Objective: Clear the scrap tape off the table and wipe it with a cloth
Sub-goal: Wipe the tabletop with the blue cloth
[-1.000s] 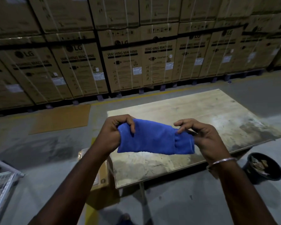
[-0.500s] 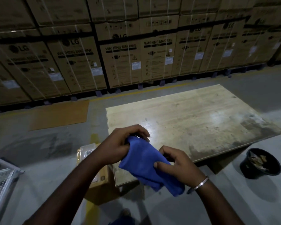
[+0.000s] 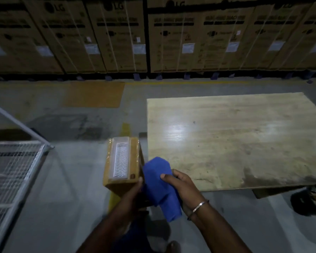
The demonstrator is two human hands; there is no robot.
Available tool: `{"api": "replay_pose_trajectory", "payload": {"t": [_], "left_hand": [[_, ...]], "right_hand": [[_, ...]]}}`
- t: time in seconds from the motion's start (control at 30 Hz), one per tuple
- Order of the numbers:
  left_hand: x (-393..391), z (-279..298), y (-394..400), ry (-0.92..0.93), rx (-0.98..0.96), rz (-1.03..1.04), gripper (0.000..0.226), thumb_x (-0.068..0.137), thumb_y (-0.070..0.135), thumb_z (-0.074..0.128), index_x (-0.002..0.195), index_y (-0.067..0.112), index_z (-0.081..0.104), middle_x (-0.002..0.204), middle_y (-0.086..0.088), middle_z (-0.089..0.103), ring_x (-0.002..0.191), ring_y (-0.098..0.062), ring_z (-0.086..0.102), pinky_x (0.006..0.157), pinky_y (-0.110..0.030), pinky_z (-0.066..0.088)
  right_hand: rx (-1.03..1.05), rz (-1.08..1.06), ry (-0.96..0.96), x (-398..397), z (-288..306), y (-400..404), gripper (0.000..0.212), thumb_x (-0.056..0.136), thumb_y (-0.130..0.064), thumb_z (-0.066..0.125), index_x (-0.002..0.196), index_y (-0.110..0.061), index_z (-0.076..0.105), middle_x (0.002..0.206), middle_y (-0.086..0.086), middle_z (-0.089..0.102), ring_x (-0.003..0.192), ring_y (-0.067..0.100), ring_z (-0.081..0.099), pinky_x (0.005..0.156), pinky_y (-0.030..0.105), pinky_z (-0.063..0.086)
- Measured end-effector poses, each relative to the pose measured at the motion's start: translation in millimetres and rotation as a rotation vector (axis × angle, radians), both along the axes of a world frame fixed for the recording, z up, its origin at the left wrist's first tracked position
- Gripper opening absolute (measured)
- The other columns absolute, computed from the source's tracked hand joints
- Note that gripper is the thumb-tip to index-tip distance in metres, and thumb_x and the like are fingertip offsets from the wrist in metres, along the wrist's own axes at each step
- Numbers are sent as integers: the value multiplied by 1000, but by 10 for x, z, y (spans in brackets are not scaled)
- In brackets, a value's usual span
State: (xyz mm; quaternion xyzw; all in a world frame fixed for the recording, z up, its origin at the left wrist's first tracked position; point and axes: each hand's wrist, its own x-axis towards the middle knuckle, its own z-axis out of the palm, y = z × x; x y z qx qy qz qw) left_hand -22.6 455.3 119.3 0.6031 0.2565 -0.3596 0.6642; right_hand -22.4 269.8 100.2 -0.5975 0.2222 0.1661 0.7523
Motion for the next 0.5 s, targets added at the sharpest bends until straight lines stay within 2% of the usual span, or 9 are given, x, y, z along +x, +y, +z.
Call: {"api": "replay_pose_trajectory", "payload": {"t": [0.03,0.07,0.13,0.2,0.27,0.33,0.4,0.43,0.5], "left_hand": [[43,-6,15,20,-80,102,47,107,53,43,124,21,73,114,-7,81,102,-27,75,91,-47,58],[130,-68,88,44,-146,219,48,107,52,43,129,19,71,121,-9,79,104,-29,75,85,-47,62],[334,-190,250,54,-229,382,48,107,45,46,135,12,68,127,-15,75,105,-30,77,71,-40,65],[494,-321,404,43,-224,419,38,106,33,53,129,8,70,120,-16,78,97,-28,80,66,-35,65],[670,-473,564,42,-184,379,27,104,20,58,122,8,73,113,-15,80,91,-27,80,67,-36,66],[865,-687,755,55,-94,326,27,96,16,69,123,12,72,110,-13,81,94,-30,78,75,-40,64],[1109,-924,915,94,1,294,49,82,19,78,130,12,68,111,-15,78,101,-34,73,80,-41,58],[1264,-1043,988,125,30,281,51,83,18,77,131,9,66,110,-17,76,101,-34,71,78,-41,57],[1581,-1259,1074,163,68,248,31,95,8,66,126,4,63,104,-18,73,92,-29,69,70,-36,58]], "right_hand": [[-9,13,2,91,-30,101,48,78,-32,85,98,8,67,104,26,73,97,38,70,85,45,50],[-42,35,5,206,-79,223,52,70,-41,88,90,1,65,93,25,68,89,33,64,81,44,46],[-135,120,5,420,-286,435,56,65,-56,85,82,-8,61,83,16,55,81,26,55,75,42,39],[-204,180,36,594,-507,593,53,65,-59,78,74,-10,61,77,16,55,76,25,55,73,42,39],[-258,245,80,772,-606,786,45,64,-59,76,71,-15,65,75,16,63,74,29,61,72,44,43],[-322,339,103,926,-599,949,44,69,-56,74,76,-12,69,80,13,72,77,32,70,71,46,52],[-360,392,134,1067,-571,1038,20,83,-40,76,85,-19,74,76,2,73,72,20,70,64,37,56],[-354,408,157,1133,-582,1062,5,90,-30,74,89,-25,74,73,-4,70,67,14,68,60,31,55],[-358,394,190,1269,-607,1061,8,94,-21,73,96,-28,73,74,-10,69,62,6,65,57,22,51]]}}
